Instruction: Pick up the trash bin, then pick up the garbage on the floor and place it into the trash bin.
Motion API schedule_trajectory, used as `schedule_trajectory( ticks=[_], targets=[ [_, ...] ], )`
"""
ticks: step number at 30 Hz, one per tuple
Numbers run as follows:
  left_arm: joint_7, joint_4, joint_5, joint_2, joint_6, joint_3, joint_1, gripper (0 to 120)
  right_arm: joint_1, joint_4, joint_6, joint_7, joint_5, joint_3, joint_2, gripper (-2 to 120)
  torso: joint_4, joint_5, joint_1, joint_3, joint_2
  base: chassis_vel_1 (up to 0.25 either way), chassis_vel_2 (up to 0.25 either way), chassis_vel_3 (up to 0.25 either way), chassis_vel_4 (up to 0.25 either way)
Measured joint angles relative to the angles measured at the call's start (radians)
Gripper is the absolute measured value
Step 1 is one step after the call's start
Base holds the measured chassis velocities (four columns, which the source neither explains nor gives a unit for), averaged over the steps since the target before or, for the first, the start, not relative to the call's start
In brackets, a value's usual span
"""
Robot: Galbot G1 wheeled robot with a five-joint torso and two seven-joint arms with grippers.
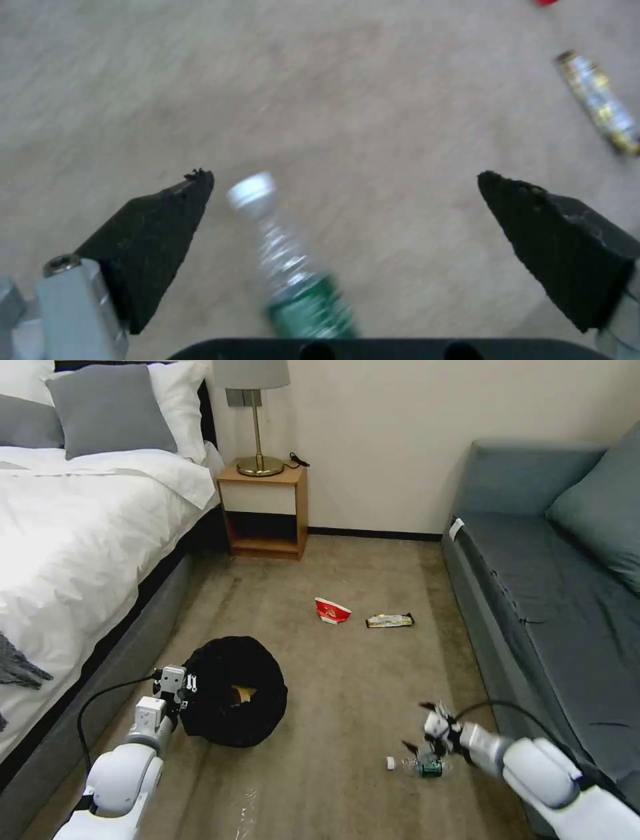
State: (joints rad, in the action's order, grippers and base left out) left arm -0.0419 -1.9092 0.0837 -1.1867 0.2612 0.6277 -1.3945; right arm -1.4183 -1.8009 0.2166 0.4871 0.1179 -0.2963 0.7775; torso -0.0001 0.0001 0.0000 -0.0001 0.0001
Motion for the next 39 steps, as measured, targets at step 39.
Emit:
schedule_trajectory(
  ticks=[39],
  targets=[
    [-0.026,-0.072,-0.074,-0.034,-0.046,0.0,-0.095,4,0.159,0.3,-0.059,0.062,0.128,0.125,0.038,100,0.0002,-0.0001,0.0,0.0,0.0,0.0,0.0,0.0,0.0]
  ],
)
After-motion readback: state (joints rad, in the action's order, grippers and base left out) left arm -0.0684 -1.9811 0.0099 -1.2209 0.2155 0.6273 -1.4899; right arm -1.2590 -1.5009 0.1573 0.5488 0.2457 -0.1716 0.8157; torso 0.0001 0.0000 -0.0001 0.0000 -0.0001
